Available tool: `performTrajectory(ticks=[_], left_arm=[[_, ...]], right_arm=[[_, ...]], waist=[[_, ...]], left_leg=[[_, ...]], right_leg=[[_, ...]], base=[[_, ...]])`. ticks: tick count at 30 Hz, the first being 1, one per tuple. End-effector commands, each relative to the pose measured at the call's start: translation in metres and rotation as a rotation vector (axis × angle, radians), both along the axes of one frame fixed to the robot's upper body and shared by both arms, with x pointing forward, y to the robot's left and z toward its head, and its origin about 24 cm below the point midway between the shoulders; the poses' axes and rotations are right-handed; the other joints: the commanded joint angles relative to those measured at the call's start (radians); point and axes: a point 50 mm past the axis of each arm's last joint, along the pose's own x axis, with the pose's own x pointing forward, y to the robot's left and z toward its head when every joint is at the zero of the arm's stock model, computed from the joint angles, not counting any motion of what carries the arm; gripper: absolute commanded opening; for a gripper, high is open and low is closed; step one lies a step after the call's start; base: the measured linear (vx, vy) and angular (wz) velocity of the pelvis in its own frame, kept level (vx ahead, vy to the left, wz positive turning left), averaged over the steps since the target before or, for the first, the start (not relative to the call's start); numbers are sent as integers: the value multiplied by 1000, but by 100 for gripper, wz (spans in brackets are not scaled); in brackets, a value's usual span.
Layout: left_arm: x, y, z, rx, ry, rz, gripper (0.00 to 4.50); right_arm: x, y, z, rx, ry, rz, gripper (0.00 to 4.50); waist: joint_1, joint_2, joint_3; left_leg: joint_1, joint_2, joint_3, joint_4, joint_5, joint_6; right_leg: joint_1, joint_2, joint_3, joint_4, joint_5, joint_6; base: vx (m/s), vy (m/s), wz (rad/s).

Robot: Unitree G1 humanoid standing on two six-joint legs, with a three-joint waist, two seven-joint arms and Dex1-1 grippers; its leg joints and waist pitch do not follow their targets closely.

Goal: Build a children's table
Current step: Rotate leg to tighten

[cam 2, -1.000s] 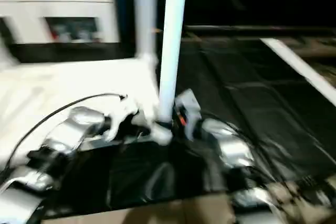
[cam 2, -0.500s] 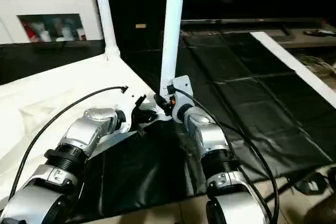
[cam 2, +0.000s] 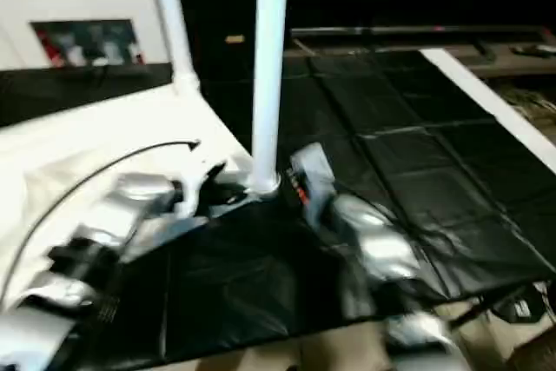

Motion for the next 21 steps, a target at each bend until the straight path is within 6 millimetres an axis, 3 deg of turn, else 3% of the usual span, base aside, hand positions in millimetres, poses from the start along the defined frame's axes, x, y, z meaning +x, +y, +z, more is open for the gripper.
performTrajectory(ticks=[1,4,7,10,15,17,18,21], left_arm=[[-8,-7,-2,18,17,-125,0],[-15,-3,-2,32,27,-240,0],[-17,-3,-2,33,33,-259,0],[-22,-3,0,38,48,-351,0],[-32,-3,2,83,70,-525,0],[-34,-4,2,95,74,-563,0],[-36,-4,2,104,76,-591,0],[-38,-6,2,121,72,-633,0]], right_arm=[[-2,-5,12,9,-25,91,407],[-7,-23,20,-25,-14,181,439],[-8,-25,21,-33,-11,193,445],[-8,-28,25,-40,-20,227,445],[-8,-23,32,-33,-47,311,445],[-8,-20,32,-31,-48,337,445],[-8,-18,32,-31,-47,357,418],[-9,-11,32,-13,-22,418,406]], waist=[[10,4,-59],[22,4,-58],[34,1,-59],[39,-1,-58],[53,0,-54],[57,2,-53],[59,1,-53],[60,1,-54]], left_leg=[[-15,16,15,-62,-88,116],[-9,19,19,-61,-87,116],[-12,17,21,-60,-76,109],[-13,17,22,-60,-94,94],[-9,17,24,-61,-141,72],[-3,20,26,-62,-150,64],[-1,21,26,-63,-157,55],[-4,23,28,-64,-158,51]], right_leg=[[73,-52,51,-46,-228,-219],[70,-52,54,-43,-205,-234],[73,-53,55,-39,-194,-233],[72,-54,55,-42,-244,-216],[63,-53,58,-49,-328,-184],[59,-51,59,-49,-332,-187],[58,-51,60,-48,-333,-190],[61,-49,61,-44,-323,-189]], base=[[0,0,0],[0,0,0],[0,0,0],[0,0,0],[0,0,0],[0,0,0],[0,0,0],[0,0,0]])
